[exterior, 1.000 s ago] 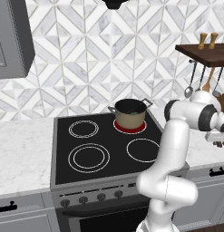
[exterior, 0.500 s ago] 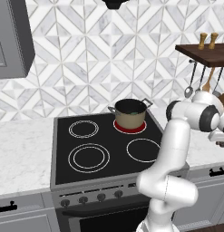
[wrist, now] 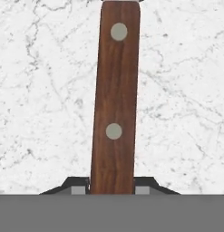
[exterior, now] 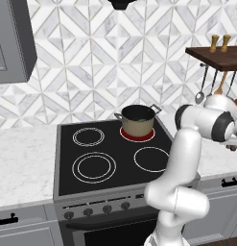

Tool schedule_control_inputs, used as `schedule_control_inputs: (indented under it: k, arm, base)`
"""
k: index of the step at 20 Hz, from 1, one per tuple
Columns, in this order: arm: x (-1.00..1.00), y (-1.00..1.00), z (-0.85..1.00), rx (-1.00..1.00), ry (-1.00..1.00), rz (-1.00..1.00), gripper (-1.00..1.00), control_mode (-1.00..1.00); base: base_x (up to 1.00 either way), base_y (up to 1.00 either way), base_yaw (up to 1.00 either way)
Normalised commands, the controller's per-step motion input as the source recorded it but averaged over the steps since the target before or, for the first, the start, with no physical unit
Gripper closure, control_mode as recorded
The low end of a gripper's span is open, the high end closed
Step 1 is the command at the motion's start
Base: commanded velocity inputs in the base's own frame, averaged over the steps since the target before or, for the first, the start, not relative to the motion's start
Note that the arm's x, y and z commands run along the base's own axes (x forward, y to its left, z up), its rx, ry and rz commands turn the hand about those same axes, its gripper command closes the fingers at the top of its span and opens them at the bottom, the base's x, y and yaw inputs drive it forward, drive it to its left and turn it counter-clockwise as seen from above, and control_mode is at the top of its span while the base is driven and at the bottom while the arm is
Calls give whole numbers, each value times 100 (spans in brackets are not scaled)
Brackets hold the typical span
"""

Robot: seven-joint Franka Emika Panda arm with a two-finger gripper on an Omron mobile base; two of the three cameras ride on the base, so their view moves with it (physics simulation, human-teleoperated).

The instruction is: Put the broccoli and onion in the pot. Retrieve the spatula and lightly stir the vegetables in the pot.

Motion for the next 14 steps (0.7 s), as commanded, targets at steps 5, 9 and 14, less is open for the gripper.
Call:
schedule_control_inputs:
  k: [5,9,14]
  arm:
    - [-2,86,42,-11,-16,0,100,-100]
    - [-8,95,43,-16,-24,0,100,-100]
    - [-8,96,54,-18,-23,0,100,-100]
  base:
    - [0,0,0]
    - [0,0,0]
    - [0,0,0]
